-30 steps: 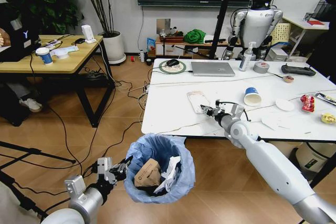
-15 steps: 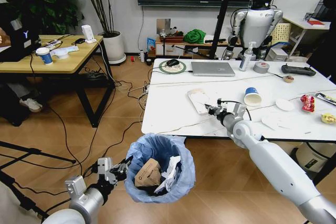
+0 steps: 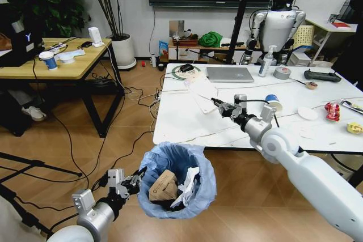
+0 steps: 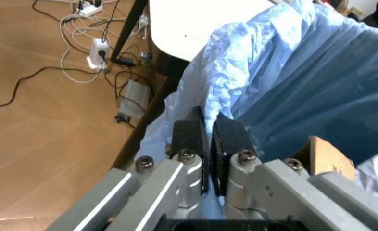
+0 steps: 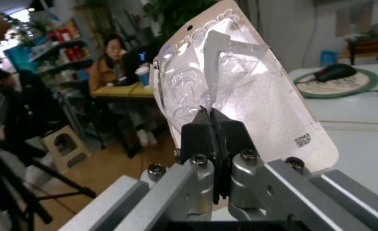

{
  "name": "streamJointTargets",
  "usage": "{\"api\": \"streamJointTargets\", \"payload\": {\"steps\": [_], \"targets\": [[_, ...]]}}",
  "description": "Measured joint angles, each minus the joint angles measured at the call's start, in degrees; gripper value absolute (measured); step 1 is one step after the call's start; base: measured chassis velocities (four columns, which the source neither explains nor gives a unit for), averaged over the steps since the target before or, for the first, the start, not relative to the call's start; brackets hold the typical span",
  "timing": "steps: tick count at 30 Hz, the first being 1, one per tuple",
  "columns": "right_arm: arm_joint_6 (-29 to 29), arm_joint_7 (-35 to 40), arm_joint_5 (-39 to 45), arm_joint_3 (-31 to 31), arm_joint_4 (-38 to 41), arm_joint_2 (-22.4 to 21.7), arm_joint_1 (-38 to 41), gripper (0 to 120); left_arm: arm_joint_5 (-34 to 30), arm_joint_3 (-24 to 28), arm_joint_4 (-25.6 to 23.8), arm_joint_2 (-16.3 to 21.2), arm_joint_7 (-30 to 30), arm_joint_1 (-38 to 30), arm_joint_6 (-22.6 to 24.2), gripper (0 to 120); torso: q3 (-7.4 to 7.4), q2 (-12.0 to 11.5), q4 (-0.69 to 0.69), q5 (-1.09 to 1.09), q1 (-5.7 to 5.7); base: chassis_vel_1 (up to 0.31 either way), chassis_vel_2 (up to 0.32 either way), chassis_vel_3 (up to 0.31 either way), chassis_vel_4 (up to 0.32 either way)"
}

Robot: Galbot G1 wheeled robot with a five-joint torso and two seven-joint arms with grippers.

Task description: Pick up the trash bin and place the trash from the table into it.

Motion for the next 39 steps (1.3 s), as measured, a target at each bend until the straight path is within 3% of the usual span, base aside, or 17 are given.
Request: {"api": "streamJointTargets", "payload": {"steps": [5, 15, 28, 39], "targets": [[3.1, -2.5, 0.8, -1.9, 8.0, -5.7, -2.1, 0, -0.3, 0.3, 0.3, -0.1, 0.0, -0.4, 0.0, 0, 0.0, 0.0, -0.01, 0.0, 0.0, 0.0, 0.0, 0.0, 0.0], [7.4, -4.2, -0.3, -12.9, 16.6, -9.8, -1.4, 0, -1.3, -0.2, 0.0, 0.4, -0.8, -0.4, 0.1, 0, 0.0, 0.0, 0.01, 0.01, 0.0, 0.0, 0.0, 0.0, 0.0], [8.8, -6.6, -5.9, -20.6, 15.4, -9.5, -1.8, 0, -1.9, -1.0, -0.7, -0.4, -1.2, 0.0, 0.2, 0, 0.01, 0.0, 0.01, 0.01, 0.01, 0.0, 0.0, 0.0, 0.0], [7.5, -5.8, -9.8, -20.0, 12.3, -11.9, -3.1, 0, -1.5, -1.5, -1.1, -0.7, -2.1, 0.7, 0.2, 0, 0.01, 0.0, 0.0, 0.02, 0.01, 0.0, 0.0, 0.0, 0.0]]}}
